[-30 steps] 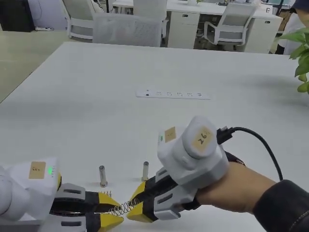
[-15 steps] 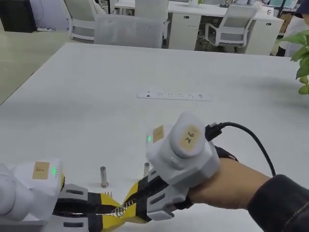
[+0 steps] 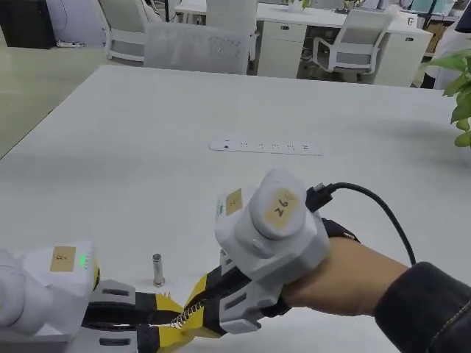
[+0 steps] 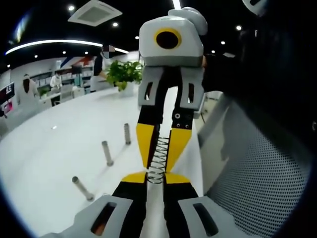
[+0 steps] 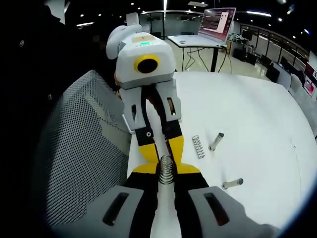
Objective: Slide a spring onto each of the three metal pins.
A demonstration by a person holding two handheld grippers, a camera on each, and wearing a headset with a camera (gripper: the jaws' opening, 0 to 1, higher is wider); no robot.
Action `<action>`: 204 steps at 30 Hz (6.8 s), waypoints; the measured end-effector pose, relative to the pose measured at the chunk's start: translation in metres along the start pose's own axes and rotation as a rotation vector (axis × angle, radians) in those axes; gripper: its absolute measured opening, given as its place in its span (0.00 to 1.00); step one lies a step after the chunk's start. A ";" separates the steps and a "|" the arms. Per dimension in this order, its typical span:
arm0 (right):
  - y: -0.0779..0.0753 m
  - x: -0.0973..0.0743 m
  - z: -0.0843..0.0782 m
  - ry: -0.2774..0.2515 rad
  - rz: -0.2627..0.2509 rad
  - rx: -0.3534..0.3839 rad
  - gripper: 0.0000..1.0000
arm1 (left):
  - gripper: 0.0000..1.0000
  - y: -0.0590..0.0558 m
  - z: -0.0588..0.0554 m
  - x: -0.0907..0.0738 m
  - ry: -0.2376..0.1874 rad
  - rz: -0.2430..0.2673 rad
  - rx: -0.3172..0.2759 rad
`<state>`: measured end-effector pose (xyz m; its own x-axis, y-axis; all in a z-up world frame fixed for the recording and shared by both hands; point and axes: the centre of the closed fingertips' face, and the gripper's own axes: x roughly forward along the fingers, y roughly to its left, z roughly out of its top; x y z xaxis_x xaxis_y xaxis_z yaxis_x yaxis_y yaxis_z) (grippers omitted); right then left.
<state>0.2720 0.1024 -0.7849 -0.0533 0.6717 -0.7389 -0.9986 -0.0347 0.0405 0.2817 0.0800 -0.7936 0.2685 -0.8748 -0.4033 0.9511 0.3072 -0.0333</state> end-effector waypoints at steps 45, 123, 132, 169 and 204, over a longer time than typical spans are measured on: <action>-0.065 -0.052 -0.021 0.212 -0.097 -0.019 0.08 | 0.48 0.037 -0.018 -0.058 -0.104 0.311 -0.197; -0.110 0.016 -0.076 0.567 -0.010 -0.054 0.08 | 0.51 0.029 -0.024 -0.056 -0.095 0.320 -0.218; -0.110 0.019 -0.076 0.553 -0.011 -0.056 0.09 | 0.50 0.029 -0.024 -0.055 -0.095 0.320 -0.218; -0.075 0.045 -0.023 0.388 0.026 -0.123 0.16 | 0.49 0.027 -0.026 -0.053 -0.075 0.310 -0.210; -0.070 0.082 -0.026 0.393 0.022 -0.144 0.07 | 0.47 0.029 -0.033 -0.060 -0.063 0.330 -0.218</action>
<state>0.3375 0.1407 -0.8654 -0.0432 0.3376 -0.9403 -0.9858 -0.1672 -0.0148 0.2880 0.1539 -0.8002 0.5690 -0.7352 -0.3684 0.7595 0.6416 -0.1075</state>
